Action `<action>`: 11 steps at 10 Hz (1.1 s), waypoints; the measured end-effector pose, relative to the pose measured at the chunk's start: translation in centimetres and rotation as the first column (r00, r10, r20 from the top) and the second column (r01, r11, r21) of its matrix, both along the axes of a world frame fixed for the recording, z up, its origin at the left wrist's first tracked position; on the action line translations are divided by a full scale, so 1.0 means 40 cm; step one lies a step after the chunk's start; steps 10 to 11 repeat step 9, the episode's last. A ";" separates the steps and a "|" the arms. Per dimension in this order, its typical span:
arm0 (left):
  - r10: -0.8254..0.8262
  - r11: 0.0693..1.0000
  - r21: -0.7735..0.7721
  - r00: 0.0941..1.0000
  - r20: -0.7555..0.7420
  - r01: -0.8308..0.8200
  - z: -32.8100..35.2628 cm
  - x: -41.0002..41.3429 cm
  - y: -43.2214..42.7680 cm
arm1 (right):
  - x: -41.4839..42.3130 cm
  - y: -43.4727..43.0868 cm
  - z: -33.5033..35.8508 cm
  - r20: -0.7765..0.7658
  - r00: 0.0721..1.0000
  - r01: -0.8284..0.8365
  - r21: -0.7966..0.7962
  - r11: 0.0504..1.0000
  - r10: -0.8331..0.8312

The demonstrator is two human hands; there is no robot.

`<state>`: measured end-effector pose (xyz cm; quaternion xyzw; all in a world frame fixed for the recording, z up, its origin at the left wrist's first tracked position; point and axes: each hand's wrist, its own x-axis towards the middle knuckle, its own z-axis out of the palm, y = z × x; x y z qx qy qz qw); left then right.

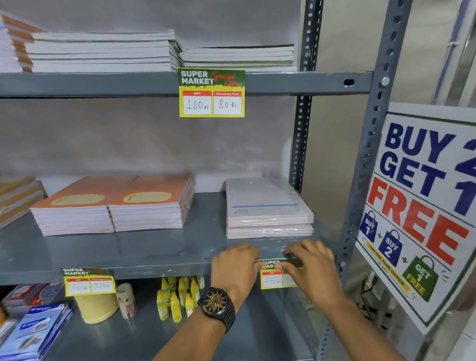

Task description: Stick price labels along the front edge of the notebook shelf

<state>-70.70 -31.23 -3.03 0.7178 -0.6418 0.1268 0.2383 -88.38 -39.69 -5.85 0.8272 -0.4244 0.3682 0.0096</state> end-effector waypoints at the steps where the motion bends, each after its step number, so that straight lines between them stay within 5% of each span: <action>1: -0.006 1.000 0.006 1.000 -0.010 0.006 0.004 0.002 0.000 | -0.036 -0.015 0.022 0.024 0.990 -0.141 0.078 0.987 0.139; 6: -0.045 0.999 0.009 0.997 0.062 0.045 -0.006 -0.002 0.010 | -0.047 -0.029 0.030 0.115 0.969 -0.232 0.127 0.964 0.218; 8: -0.153 0.986 0.069 0.987 0.048 0.150 0.001 0.029 0.061 | -0.022 0.052 0.024 -0.043 0.997 -0.058 0.049 0.997 0.060; 9: -0.188 0.982 0.023 0.974 0.130 0.187 -0.027 0.099 0.124 | -0.001 0.111 0.059 0.012 0.995 0.096 0.089 0.991 -0.097; 11: -0.188 0.982 0.023 0.974 0.130 0.187 -0.027 0.099 0.124 | -0.001 0.111 0.059 0.012 0.995 0.096 0.089 0.991 -0.097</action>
